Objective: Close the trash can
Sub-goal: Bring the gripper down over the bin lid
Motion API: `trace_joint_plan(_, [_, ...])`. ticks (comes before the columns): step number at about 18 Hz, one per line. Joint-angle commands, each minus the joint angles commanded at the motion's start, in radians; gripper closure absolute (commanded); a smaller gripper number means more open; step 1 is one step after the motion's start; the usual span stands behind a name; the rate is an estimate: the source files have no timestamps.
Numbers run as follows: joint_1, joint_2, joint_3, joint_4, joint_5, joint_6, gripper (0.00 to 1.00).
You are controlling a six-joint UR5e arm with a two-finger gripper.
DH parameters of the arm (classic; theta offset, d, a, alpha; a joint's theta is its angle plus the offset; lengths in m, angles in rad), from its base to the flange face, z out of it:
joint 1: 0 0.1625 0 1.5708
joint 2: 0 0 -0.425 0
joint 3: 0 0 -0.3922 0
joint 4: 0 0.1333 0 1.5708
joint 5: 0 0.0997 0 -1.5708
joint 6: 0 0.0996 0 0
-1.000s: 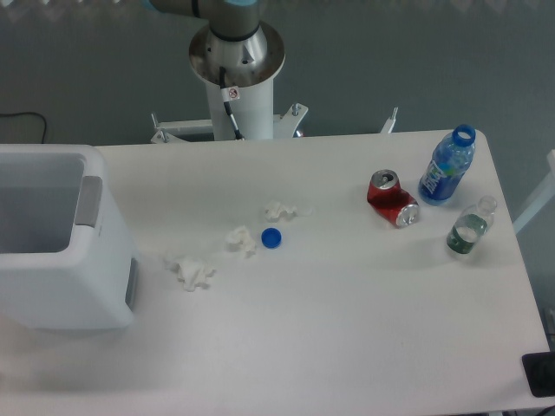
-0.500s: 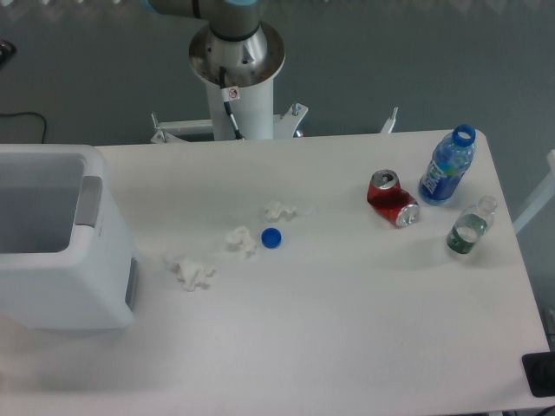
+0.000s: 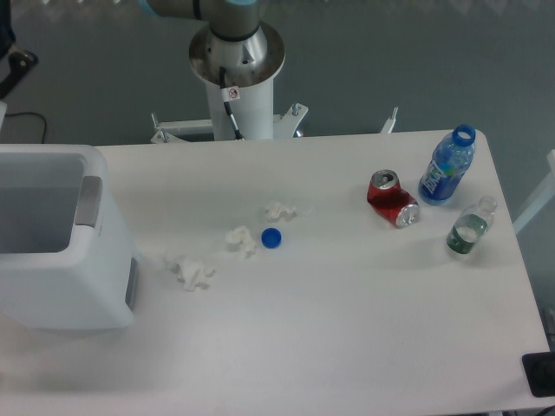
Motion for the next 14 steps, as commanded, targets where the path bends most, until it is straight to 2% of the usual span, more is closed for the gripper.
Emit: trace_joint_plan(14, [0.015, -0.046, -0.002, 0.002, 0.022, 0.0, 0.81])
